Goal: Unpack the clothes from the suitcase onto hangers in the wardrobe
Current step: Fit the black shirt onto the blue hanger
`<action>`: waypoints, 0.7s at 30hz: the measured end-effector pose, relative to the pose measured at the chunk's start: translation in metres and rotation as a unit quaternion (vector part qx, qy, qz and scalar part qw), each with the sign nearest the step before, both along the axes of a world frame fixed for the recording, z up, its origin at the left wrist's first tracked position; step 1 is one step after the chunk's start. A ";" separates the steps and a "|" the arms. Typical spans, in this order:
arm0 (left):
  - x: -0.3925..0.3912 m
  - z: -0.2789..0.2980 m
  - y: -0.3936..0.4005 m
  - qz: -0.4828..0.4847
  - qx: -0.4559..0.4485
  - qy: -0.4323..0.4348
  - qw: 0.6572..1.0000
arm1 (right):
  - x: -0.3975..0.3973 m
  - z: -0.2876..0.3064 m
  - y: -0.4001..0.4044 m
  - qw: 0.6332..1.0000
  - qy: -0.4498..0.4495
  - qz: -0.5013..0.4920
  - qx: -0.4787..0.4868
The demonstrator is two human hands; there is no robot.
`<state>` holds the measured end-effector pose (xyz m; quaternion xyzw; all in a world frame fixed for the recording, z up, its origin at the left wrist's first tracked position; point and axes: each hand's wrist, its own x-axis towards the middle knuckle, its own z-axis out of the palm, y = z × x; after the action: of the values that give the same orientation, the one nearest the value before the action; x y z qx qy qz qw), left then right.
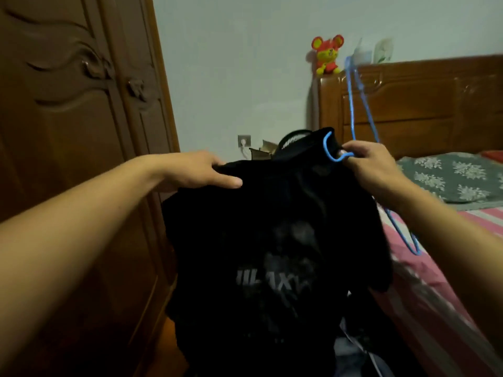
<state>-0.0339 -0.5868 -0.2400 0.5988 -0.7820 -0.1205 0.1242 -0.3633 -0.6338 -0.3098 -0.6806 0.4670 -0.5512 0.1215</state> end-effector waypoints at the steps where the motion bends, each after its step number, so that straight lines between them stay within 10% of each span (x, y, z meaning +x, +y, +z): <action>1: -0.003 -0.021 0.008 0.000 0.053 0.030 0.998 | -0.001 -0.016 0.006 0.999 0.046 0.006 0.019; 6: 0.006 -0.226 0.036 -0.003 0.271 0.285 0.919 | -0.016 -0.185 0.046 0.948 0.200 0.037 0.247; 13: -0.028 -0.469 0.116 0.066 0.416 0.105 0.901 | -0.045 -0.365 0.111 0.759 0.439 0.101 0.470; 21: -0.052 -0.509 0.128 0.072 0.387 0.125 0.911 | -0.027 -0.376 0.109 0.884 0.274 0.060 0.374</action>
<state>-0.0857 -0.4591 -0.7493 0.6344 -0.6073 -0.4782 -0.0123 -0.3898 -0.5250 -0.6859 -0.7353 0.6116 -0.1188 0.2668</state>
